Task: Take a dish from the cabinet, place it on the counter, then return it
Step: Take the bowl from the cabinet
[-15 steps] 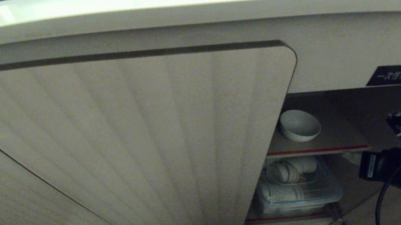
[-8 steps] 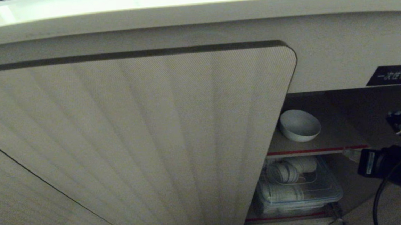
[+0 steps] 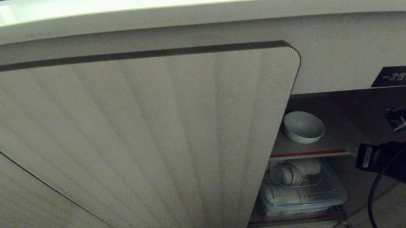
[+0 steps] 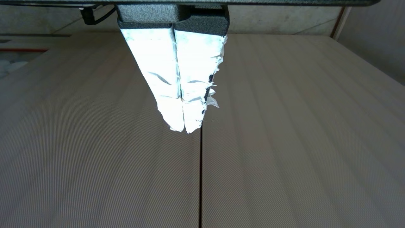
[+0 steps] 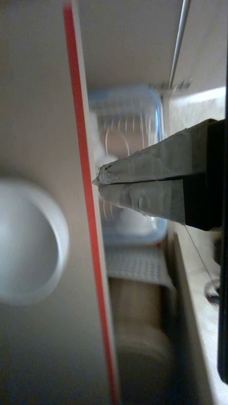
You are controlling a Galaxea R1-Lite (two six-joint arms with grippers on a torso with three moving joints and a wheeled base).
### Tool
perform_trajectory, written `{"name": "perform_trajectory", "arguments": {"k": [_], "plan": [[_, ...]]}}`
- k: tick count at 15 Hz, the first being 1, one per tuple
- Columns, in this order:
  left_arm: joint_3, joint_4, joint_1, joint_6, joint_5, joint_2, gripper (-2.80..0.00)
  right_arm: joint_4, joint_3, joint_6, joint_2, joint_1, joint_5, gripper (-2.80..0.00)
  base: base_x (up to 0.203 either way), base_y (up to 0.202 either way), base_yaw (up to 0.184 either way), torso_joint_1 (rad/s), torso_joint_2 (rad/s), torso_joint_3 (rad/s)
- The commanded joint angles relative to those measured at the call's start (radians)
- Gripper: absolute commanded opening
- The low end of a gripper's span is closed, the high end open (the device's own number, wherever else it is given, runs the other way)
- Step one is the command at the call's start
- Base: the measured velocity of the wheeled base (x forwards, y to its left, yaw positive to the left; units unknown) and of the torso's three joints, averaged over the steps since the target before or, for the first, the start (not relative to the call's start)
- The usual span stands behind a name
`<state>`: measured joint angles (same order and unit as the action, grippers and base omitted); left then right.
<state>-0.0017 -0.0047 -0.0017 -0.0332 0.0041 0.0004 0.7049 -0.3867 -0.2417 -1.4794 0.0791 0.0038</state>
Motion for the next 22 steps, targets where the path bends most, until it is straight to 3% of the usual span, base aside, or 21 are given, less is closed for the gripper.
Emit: {"name": "perform_trajectory", "arguments": {"k": [1,13,14,22], "plan": [[0.000,-0.001,0.000,-0.001,0.001,0.000,-2.80,0.005,-0.007,-0.004,-0.022,0.002,-0.007,-2.80,0.000,0.000,0.000,0.000,0.00,0.000],[0.000,-0.001,0.002,-0.001,0.001,0.000,-2.80,0.064,-0.069,-0.001,-0.088,0.022,-0.008,-2.80,0.000,0.000,0.000,0.000,0.00,0.000],[0.000,0.000,0.000,-0.001,0.001,0.000,-2.80,0.065,-0.069,-0.001,-0.091,0.024,-0.008,0.00,0.000,0.000,0.000,0.000,0.00,0.000],[0.000,0.000,0.000,-0.001,0.001,0.000,-2.80,0.100,-0.064,0.002,-0.093,0.027,-0.008,0.00,0.000,0.000,0.000,0.000,0.00,0.000]]}}
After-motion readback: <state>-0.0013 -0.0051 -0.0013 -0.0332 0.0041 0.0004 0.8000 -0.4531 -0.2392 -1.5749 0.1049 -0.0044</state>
